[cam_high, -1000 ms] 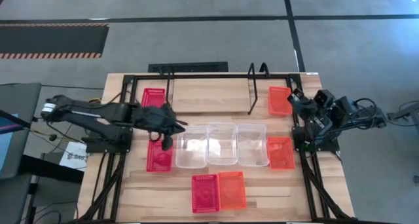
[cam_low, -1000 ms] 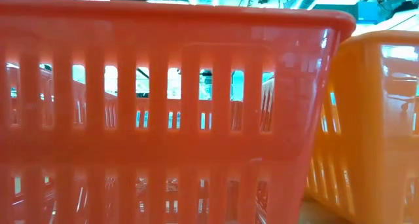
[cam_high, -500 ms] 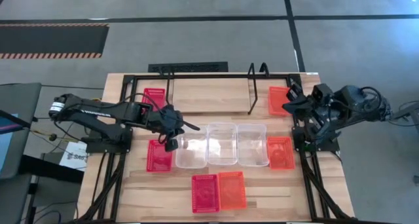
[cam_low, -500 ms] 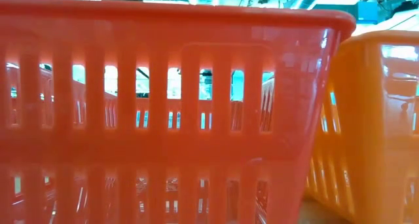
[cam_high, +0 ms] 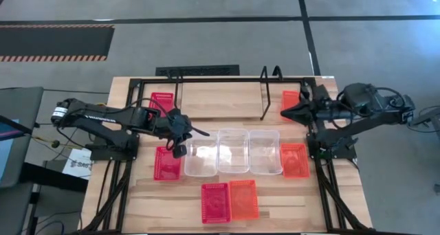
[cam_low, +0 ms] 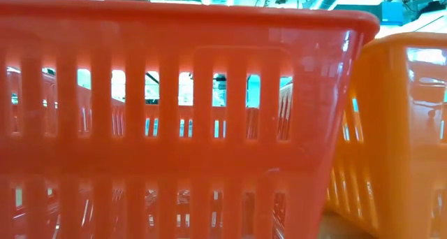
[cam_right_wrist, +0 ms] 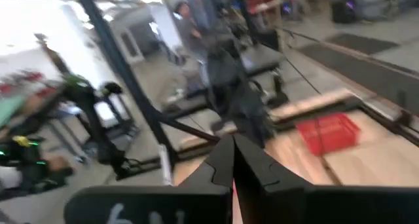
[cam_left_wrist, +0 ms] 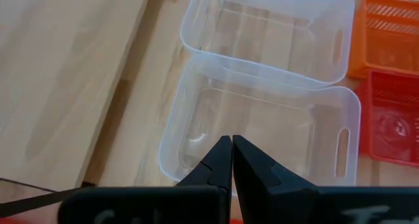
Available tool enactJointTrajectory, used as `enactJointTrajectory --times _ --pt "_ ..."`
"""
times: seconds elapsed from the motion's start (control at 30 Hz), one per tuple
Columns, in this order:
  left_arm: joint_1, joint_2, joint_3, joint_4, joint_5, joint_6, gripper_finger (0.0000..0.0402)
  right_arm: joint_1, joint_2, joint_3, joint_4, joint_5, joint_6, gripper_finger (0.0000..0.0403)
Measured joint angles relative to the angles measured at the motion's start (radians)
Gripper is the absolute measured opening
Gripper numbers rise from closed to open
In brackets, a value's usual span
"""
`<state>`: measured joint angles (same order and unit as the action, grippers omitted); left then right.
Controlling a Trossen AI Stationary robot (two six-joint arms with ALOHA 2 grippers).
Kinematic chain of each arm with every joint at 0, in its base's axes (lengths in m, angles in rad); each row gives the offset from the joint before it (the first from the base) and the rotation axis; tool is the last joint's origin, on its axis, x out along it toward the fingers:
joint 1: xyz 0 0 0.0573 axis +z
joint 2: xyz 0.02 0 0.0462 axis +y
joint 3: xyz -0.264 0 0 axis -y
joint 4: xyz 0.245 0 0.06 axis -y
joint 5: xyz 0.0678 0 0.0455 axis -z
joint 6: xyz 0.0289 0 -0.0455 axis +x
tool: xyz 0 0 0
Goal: Stack baskets on shelf by color
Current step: Put the middle white bin on the the shelf
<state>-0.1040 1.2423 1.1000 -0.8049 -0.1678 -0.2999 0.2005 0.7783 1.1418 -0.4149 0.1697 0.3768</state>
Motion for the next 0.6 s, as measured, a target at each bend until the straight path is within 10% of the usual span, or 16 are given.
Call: enactJointTrajectory --times 0.33,0.6 --pt "0.0 0.0 0.0 0.0 0.004 -0.007 0.0015 -0.019 0.193 0.044 -0.283 0.175 0.132 0.0064" --pt "0.0 -0.001 0.0 0.001 0.004 -0.007 0.0018 -0.132 0.449 0.063 -0.295 -0.02 0.106 0.0083"
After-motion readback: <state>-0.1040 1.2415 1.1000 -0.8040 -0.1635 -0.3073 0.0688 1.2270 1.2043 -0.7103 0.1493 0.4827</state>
